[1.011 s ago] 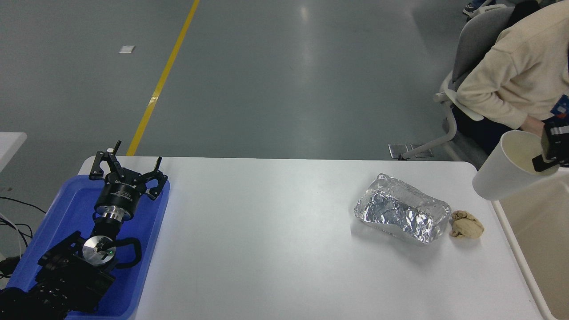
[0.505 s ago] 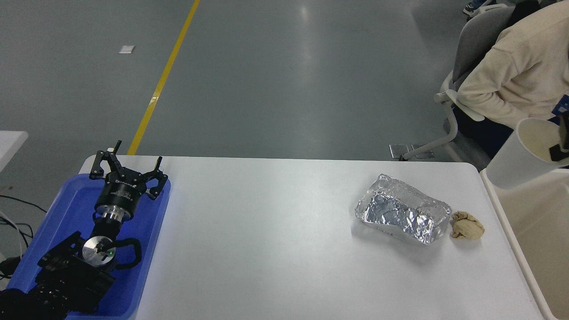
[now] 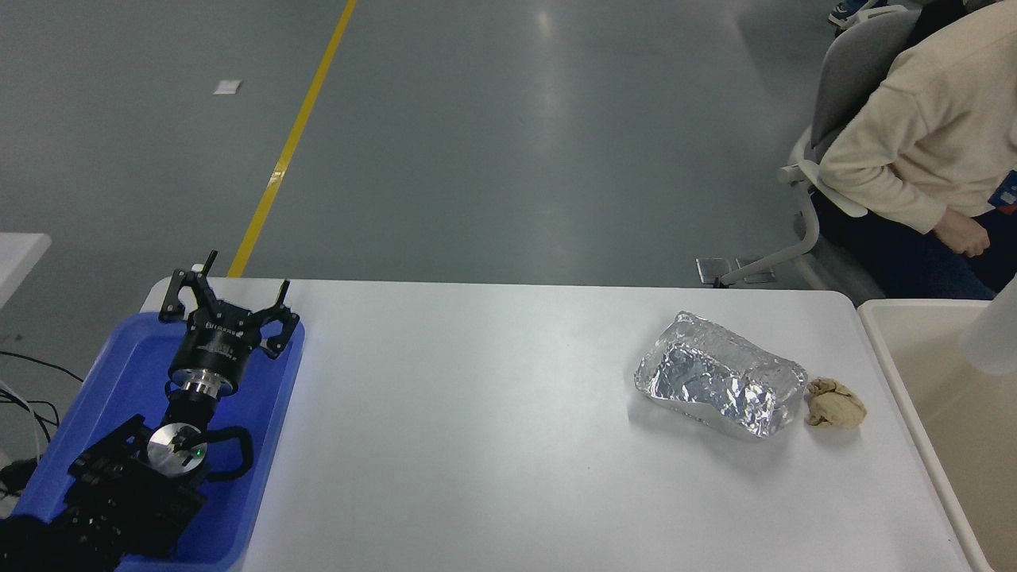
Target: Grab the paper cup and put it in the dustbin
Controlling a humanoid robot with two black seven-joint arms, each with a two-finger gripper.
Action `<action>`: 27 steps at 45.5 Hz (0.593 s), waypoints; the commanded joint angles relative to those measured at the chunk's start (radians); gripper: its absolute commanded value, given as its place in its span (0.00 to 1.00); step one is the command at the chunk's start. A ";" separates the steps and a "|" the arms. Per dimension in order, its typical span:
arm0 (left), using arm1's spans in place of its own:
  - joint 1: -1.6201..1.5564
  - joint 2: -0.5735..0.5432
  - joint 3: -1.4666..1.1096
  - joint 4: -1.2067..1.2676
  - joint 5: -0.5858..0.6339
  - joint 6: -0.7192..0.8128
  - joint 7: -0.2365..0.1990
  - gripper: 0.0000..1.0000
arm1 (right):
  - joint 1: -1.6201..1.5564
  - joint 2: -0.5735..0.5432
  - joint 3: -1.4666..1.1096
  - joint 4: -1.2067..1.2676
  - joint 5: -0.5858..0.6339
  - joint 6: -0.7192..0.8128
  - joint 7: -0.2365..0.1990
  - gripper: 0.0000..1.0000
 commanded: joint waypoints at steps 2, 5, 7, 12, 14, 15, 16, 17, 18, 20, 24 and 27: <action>0.000 0.000 0.000 0.000 0.000 0.000 0.000 1.00 | -0.396 -0.033 0.183 -0.281 0.050 -0.156 -0.001 0.00; 0.000 0.000 0.000 0.000 0.000 0.000 -0.001 1.00 | -0.531 -0.033 0.286 -0.383 0.050 -0.161 -0.001 0.00; 0.000 0.000 0.000 0.000 0.000 0.000 -0.001 1.00 | -0.619 -0.033 0.364 -0.450 0.050 -0.161 -0.001 0.00; 0.000 0.000 0.000 0.000 0.000 0.000 -0.001 1.00 | -0.818 -0.025 0.556 -0.610 0.050 -0.161 -0.009 0.00; 0.000 0.000 0.000 0.000 0.000 0.000 -0.001 1.00 | -0.896 -0.022 0.631 -0.666 0.050 -0.159 -0.011 0.00; 0.000 0.000 0.000 0.000 0.000 0.000 -0.001 1.00 | -0.933 -0.021 0.664 -0.689 0.050 -0.159 -0.012 0.00; 0.000 0.000 0.000 0.000 0.001 0.000 -0.001 1.00 | -0.970 -0.018 0.698 -0.712 0.049 -0.159 -0.012 0.00; 0.000 0.000 0.000 0.000 0.001 0.000 0.000 1.00 | -1.001 -0.010 0.729 -0.732 0.047 -0.161 -0.012 0.00; 0.000 0.000 0.000 0.000 0.000 0.000 -0.001 1.00 | -1.028 -0.002 0.755 -0.754 0.044 -0.161 -0.014 0.00; 0.000 0.000 0.000 0.000 0.000 0.000 -0.001 1.00 | -1.073 0.022 0.800 -0.798 0.042 -0.161 -0.018 0.00; 0.000 0.000 0.000 0.000 0.001 0.000 -0.001 1.00 | -1.142 0.070 0.849 -0.895 0.044 -0.165 -0.038 0.00; 0.000 0.000 0.000 0.000 0.000 0.000 -0.001 1.00 | -1.202 0.104 0.873 -0.950 0.047 -0.182 -0.043 0.00</action>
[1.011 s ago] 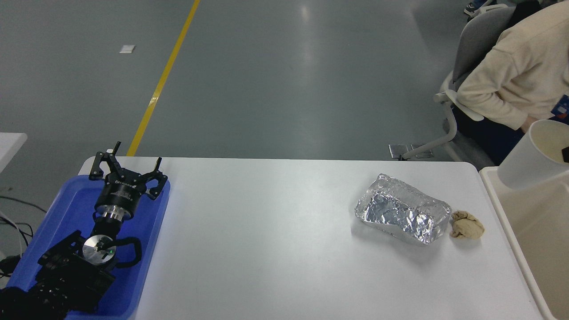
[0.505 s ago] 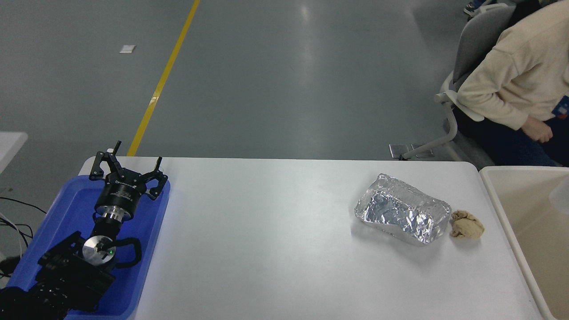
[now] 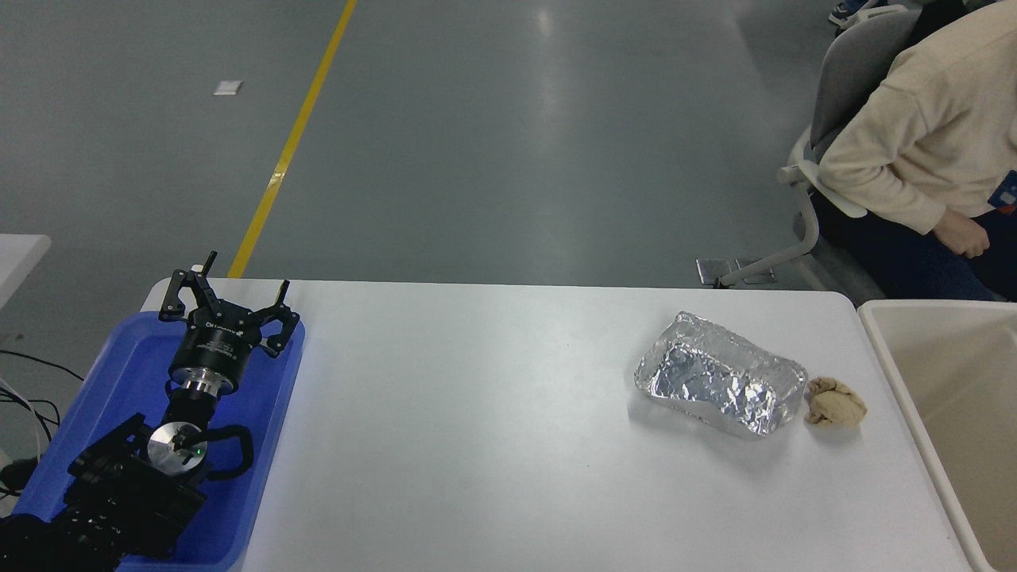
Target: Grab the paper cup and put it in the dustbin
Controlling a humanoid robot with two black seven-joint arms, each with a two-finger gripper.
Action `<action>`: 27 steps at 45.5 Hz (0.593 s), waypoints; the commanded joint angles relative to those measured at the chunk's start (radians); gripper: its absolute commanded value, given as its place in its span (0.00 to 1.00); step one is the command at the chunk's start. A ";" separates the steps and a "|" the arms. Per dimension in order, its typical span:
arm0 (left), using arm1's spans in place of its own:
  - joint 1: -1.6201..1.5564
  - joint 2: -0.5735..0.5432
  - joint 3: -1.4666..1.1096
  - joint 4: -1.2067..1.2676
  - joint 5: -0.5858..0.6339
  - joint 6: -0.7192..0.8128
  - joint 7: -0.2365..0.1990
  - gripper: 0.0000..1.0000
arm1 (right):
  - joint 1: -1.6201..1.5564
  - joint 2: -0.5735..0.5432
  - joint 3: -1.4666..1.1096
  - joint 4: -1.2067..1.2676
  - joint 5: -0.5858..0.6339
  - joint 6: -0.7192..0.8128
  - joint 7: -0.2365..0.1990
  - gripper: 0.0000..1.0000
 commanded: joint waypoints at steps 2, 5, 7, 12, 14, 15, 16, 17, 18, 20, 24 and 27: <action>0.000 0.000 0.000 0.000 -0.001 0.000 0.000 1.00 | -0.322 0.112 0.233 -0.285 0.006 -0.064 -0.025 0.00; 0.000 0.000 0.000 0.000 0.001 0.000 0.000 1.00 | -0.365 0.136 0.255 -0.305 0.004 -0.127 -0.028 0.00; 0.000 0.000 0.000 0.000 -0.001 0.000 0.000 1.00 | -0.391 0.149 0.263 -0.309 0.006 -0.173 -0.037 0.00; 0.000 0.000 0.000 0.000 -0.001 0.000 0.000 1.00 | -0.441 0.175 0.273 -0.308 0.006 -0.289 -0.075 0.00; 0.000 0.000 0.000 0.000 -0.001 0.000 0.000 1.00 | -0.463 0.189 0.283 -0.308 0.006 -0.332 -0.095 0.00; 0.000 0.000 0.000 0.000 -0.001 0.000 0.000 1.00 | -0.475 0.193 0.289 -0.309 0.006 -0.351 -0.103 0.00; 0.000 0.000 0.000 0.000 -0.001 0.000 0.000 1.00 | -0.487 0.199 0.295 -0.308 0.008 -0.366 -0.109 0.00; 0.000 0.000 0.000 0.000 0.001 0.000 0.000 1.00 | -0.500 0.202 0.301 -0.308 0.008 -0.378 -0.115 0.00; 0.000 0.000 0.000 0.000 0.001 0.000 0.000 1.00 | -0.513 0.208 0.307 -0.308 0.006 -0.391 -0.120 0.00; 0.000 0.000 0.000 0.000 0.001 0.000 0.000 1.00 | -0.536 0.224 0.315 -0.309 0.006 -0.415 -0.131 0.00; 0.000 0.000 0.000 0.000 -0.001 0.000 0.000 1.00 | -0.559 0.239 0.318 -0.309 0.008 -0.460 -0.145 0.00; 0.000 0.000 0.000 0.000 0.001 0.000 0.000 1.00 | -0.560 0.242 0.321 -0.308 0.008 -0.466 -0.145 0.00</action>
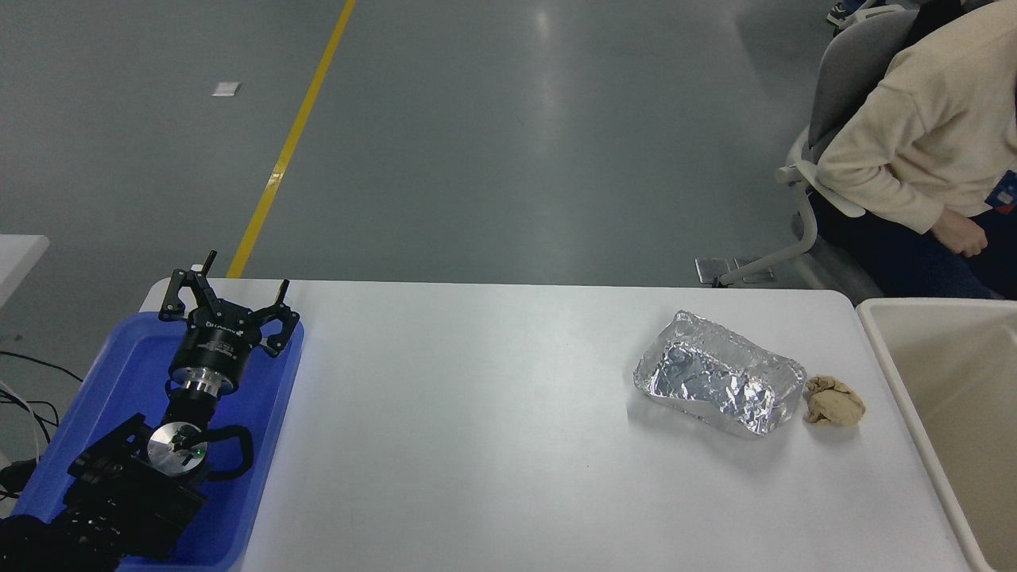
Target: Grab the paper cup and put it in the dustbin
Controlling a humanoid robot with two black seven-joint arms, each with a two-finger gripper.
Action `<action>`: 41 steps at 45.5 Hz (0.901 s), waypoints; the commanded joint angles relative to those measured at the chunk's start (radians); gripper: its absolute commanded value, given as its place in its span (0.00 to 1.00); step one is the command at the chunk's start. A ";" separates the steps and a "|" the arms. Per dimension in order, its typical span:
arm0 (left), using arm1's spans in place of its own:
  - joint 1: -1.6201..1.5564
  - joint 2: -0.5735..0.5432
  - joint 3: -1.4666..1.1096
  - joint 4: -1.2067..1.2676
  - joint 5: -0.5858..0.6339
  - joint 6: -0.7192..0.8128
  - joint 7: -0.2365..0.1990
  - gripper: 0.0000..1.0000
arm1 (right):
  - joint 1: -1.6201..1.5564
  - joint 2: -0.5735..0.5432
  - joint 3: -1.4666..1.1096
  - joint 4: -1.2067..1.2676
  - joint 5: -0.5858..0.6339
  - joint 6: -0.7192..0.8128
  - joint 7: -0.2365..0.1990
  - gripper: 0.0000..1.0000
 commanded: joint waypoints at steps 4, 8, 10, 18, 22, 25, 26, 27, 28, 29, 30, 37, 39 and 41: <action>0.000 0.000 0.000 0.000 -0.001 0.000 0.000 1.00 | -0.086 0.047 0.040 -0.018 0.003 -0.119 -0.038 0.00; 0.000 0.000 0.000 0.000 -0.001 0.000 0.000 1.00 | -0.085 0.047 0.040 -0.018 0.003 -0.119 -0.038 0.00; 0.000 0.000 0.000 0.000 -0.001 0.000 0.000 1.00 | -0.085 0.047 0.040 -0.018 0.003 -0.120 -0.038 0.00; 0.000 0.000 0.000 0.000 -0.001 0.000 0.000 1.00 | -0.085 0.053 0.040 -0.018 0.003 -0.133 -0.038 0.07; 0.000 0.000 0.000 0.000 -0.001 0.000 0.000 1.00 | -0.083 0.053 0.038 -0.016 0.003 -0.178 -0.037 0.61; 0.000 0.000 0.000 0.000 0.001 0.000 0.000 1.00 | -0.079 0.050 0.038 -0.007 0.003 -0.229 -0.037 0.86; 0.000 0.000 0.000 0.000 0.001 0.000 0.000 1.00 | -0.077 0.050 0.038 -0.003 0.003 -0.243 -0.037 0.92; 0.000 0.000 0.000 0.000 0.001 0.000 0.000 1.00 | -0.076 0.051 0.038 0.001 0.003 -0.251 -0.037 0.95; 0.000 0.000 0.000 0.000 -0.001 0.000 0.000 1.00 | -0.074 0.051 0.040 0.004 0.003 -0.257 -0.037 0.97; 0.000 0.000 0.000 0.000 0.001 0.000 0.000 1.00 | -0.072 0.051 0.038 0.005 0.003 -0.258 -0.037 0.98; 0.000 0.000 0.000 0.000 -0.001 0.000 0.000 1.00 | -0.071 0.051 0.038 0.008 0.003 -0.258 -0.037 0.99; 0.000 0.000 0.000 0.000 -0.001 0.000 0.000 1.00 | -0.020 0.041 0.040 0.071 0.003 -0.257 -0.037 0.99; 0.000 0.000 0.000 0.000 -0.001 0.000 0.000 1.00 | 0.003 0.039 0.040 0.105 0.003 -0.257 -0.037 0.99; 0.000 0.000 0.000 0.000 0.001 0.000 0.000 1.00 | 0.016 0.030 0.040 0.125 0.001 -0.257 -0.037 0.99</action>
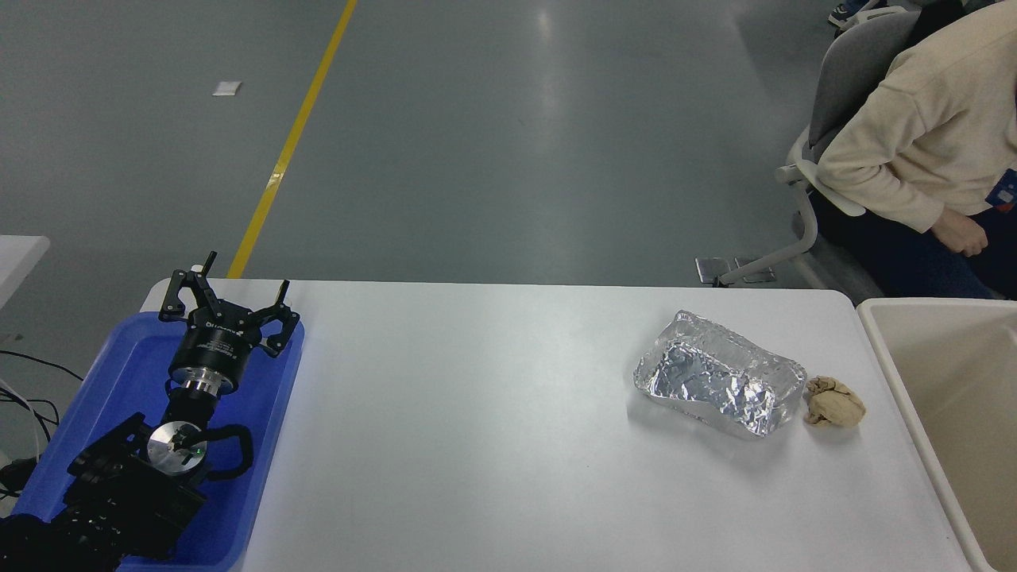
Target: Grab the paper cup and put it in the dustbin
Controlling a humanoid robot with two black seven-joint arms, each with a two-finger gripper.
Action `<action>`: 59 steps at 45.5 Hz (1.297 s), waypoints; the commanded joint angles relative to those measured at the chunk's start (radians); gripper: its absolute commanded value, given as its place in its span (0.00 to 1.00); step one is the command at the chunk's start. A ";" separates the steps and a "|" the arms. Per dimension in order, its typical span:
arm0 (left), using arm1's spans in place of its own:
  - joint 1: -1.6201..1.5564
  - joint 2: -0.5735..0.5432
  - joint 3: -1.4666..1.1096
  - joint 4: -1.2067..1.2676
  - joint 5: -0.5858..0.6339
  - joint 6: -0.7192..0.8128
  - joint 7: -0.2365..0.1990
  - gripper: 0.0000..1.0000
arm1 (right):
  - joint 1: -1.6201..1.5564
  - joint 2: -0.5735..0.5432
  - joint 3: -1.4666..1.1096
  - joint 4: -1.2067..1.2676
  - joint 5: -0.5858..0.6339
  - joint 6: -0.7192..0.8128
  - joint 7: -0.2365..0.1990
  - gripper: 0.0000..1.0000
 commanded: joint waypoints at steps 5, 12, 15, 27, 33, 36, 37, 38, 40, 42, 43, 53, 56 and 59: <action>0.000 0.000 0.000 0.000 -0.001 0.000 0.000 1.00 | 0.074 -0.050 0.001 0.135 -0.002 -0.024 0.000 0.99; 0.000 0.000 0.000 0.000 -0.001 0.000 0.000 1.00 | 0.125 -0.092 0.001 0.231 -0.002 -0.024 0.000 0.99; 0.000 0.000 0.000 0.000 -0.001 0.000 0.000 1.00 | 0.154 -0.122 0.001 0.287 -0.005 -0.024 0.000 0.99; 0.000 0.000 0.000 0.000 -0.001 0.000 0.000 1.00 | 0.358 -0.263 -0.022 0.615 -0.021 -0.001 0.000 1.00; 0.000 0.000 0.000 0.000 -0.001 0.000 0.002 1.00 | 0.514 -0.300 -0.128 0.794 -0.077 0.019 0.001 1.00; 0.000 0.000 0.000 0.000 -0.001 0.000 0.002 1.00 | 0.614 -0.299 -0.229 0.872 -0.094 0.031 0.001 1.00; 0.000 0.000 0.000 0.000 0.001 0.000 0.002 1.00 | 0.649 -0.297 -0.267 0.900 -0.095 0.039 0.001 1.00; 0.000 0.000 0.000 0.000 -0.001 0.000 0.002 1.00 | 0.689 -0.294 -0.310 0.929 -0.095 0.048 0.001 1.00; 0.000 0.000 0.000 0.000 0.001 0.000 0.002 1.00 | 0.773 -0.282 -0.397 0.987 -0.095 0.068 0.001 1.00; 0.000 0.000 0.000 0.000 -0.001 0.000 0.002 1.00 | 0.862 -0.262 -0.483 1.047 -0.095 0.092 0.001 1.00; 0.000 0.000 0.000 0.000 -0.001 0.000 0.002 1.00 | 0.907 -0.245 -0.526 1.078 -0.095 0.108 0.001 1.00; 0.000 0.000 0.000 0.000 -0.001 0.000 0.002 1.00 | 1.254 -0.053 -0.806 1.238 -0.094 0.374 0.004 1.00; 0.000 0.000 0.000 0.000 0.001 0.000 0.002 1.00 | 1.306 -0.015 -0.808 1.239 -0.083 0.508 0.006 1.00; 0.000 0.000 0.000 0.000 -0.001 0.000 0.002 1.00 | 1.350 0.045 -0.803 1.239 -0.083 0.670 0.006 1.00</action>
